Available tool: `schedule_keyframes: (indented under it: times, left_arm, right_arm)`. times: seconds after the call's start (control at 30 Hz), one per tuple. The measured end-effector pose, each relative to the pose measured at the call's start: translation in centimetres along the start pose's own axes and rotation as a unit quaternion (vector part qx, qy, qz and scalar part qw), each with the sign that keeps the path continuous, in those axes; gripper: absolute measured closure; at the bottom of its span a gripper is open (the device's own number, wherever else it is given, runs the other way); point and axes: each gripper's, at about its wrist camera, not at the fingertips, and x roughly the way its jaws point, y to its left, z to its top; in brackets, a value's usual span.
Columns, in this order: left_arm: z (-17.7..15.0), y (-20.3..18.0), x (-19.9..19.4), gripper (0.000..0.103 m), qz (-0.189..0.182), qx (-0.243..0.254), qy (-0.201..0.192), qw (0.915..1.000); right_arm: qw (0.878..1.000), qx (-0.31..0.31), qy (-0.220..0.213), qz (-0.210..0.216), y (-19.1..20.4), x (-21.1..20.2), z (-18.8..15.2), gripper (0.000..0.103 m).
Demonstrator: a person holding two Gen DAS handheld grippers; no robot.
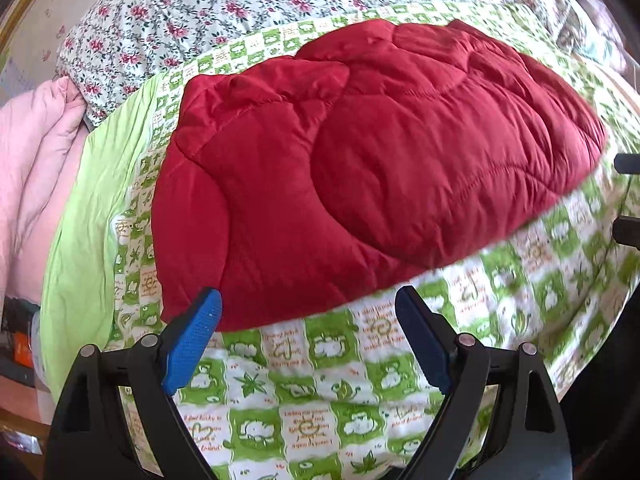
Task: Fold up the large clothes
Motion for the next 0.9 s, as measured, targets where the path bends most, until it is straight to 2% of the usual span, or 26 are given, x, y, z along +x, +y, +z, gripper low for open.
schedule_keyframes:
  times: [0.1,0.27,0.33,0.4,0.43,0.53,0.67,0.9]
  left_arm:
    - [0.1,0.2,-0.7,0.014,0.007,0.007,0.0,1.0]
    - [1.7,1.1,-4.3,0.014,0.024,0.03,-0.047,0.9982]
    - [2.3,1.5,-5.3,0.011,0.03,0.038,-0.064,0.9968]
    - [3.1,2.0,-6.4,0.0,0.027,0.039,-0.089,0.995]
    - [3.3,2.2,-6.5,0.0,0.023,0.036,-0.094,0.9946]
    - [4.4,2.9,-5.8,0.0,0.023,0.02,-0.092,0.9953]
    - [5.0,2.9,-4.0,0.0,0.032,0.013,-0.08,0.9962]
    - [5.7,3.1,-1.8,0.0,0.021,-0.003,-0.064,0.9977]
  right_arm:
    - [1.0,-0.008,0.008,0.004,0.4,-0.1,-0.3,0.005]
    - [0.999,-0.034,0.002,0.007,1.1,-1.7,0.5,0.0]
    - [0.999,-0.052,0.002,0.013,1.4,-2.5,1.2,0.0]
    - [0.997,-0.069,0.001,0.016,1.8,-3.0,1.8,0.0]
    - [0.997,-0.078,0.001,0.014,1.9,-3.2,2.1,0.0]
    - [0.996,-0.092,-0.001,0.005,1.9,-2.9,3.2,0.0]
    - [0.997,-0.08,0.002,0.006,1.2,-1.8,4.5,0.0]
    - [0.997,-0.074,0.017,0.001,0.4,0.5,6.1,0.0]
